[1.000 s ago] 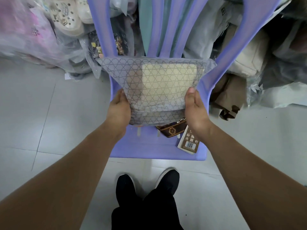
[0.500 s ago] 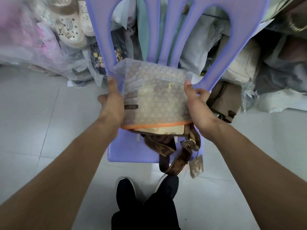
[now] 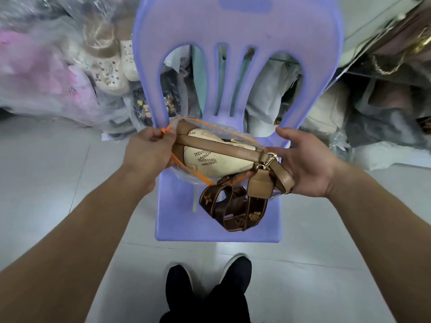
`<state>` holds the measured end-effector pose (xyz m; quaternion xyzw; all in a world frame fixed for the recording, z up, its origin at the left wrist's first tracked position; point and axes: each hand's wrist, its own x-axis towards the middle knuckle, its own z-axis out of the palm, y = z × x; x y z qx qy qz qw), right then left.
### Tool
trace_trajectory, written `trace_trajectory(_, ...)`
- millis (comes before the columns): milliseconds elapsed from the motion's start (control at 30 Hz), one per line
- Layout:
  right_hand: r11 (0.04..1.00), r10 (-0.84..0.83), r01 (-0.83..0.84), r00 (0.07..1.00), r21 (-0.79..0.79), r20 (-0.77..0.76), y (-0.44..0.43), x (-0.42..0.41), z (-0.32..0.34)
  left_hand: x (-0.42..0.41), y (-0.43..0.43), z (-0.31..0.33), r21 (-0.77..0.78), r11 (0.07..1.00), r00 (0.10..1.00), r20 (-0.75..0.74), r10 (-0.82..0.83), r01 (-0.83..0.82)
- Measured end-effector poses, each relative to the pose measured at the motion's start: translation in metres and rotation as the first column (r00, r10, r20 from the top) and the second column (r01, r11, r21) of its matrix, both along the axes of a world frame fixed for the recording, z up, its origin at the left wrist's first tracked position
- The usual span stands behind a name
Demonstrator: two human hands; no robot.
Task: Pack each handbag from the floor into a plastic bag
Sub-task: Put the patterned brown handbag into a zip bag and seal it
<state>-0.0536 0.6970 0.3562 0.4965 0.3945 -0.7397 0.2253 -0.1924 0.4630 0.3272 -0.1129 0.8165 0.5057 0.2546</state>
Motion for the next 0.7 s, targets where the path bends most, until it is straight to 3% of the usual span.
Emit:
trace_trajectory(33,1.000,-0.018,0.018,1.000,-0.023,-0.005,0.001,0.000,0.001,0.000,-0.001,-0.002,-0.015,1.000,0.999,-0.040,-0.004,0.003)
trace_trajectory(100,0.996,-0.084,0.082,0.996,-0.047,-0.039,0.000,-0.002,0.002,-0.001,-0.003,-0.003,-0.210,0.971,0.969,-0.191,-0.158,0.117)
trace_trajectory(167,0.989,-0.148,0.146,0.986,-0.025,-0.072,-0.002,-0.007,0.005,-0.001,-0.001,0.005,-0.435,0.887,0.870,-0.366,-0.330,0.154)
trace_trajectory(200,0.983,-0.182,0.181,0.979,-0.011,-0.094,-0.002,-0.010,0.005,-0.002,0.002,0.010,-0.461,0.877,0.818,-0.448,-0.361,0.135)
trace_trajectory(300,0.960,-0.280,0.277,0.953,-0.044,-0.112,-0.004,-0.021,0.006,-0.007,0.016,0.024,-0.360,0.929,0.744,-0.596,-0.302,0.089)
trace_trajectory(467,0.915,-0.396,0.386,0.916,-0.119,-0.070,-0.011,-0.030,-0.007,-0.007,0.019,0.010,-0.171,0.983,0.804,-0.593,-0.043,-0.073)
trace_trajectory(533,0.900,-0.425,0.415,0.904,-0.133,-0.057,-0.016,-0.032,-0.013,0.012,0.019,-0.005,-0.122,0.980,0.858,-0.509,0.074,-0.157)
trace_trajectory(600,0.878,-0.468,0.456,0.882,-0.148,-0.062,-0.018,-0.032,-0.015,0.041,0.023,-0.013,-0.125,0.968,0.936,-0.308,0.171,-0.218)
trace_trajectory(667,0.888,-0.457,0.449,0.885,-0.098,-0.090,-0.018,-0.027,-0.018,0.068,0.028,-0.024,-0.104,0.966,0.971,0.010,0.240,-0.238)
trace_trajectory(700,0.908,-0.419,0.415,0.902,-0.058,-0.105,-0.020,-0.025,-0.018,0.076,0.031,-0.027,-0.050,0.964,0.939,0.217,0.265,-0.260)
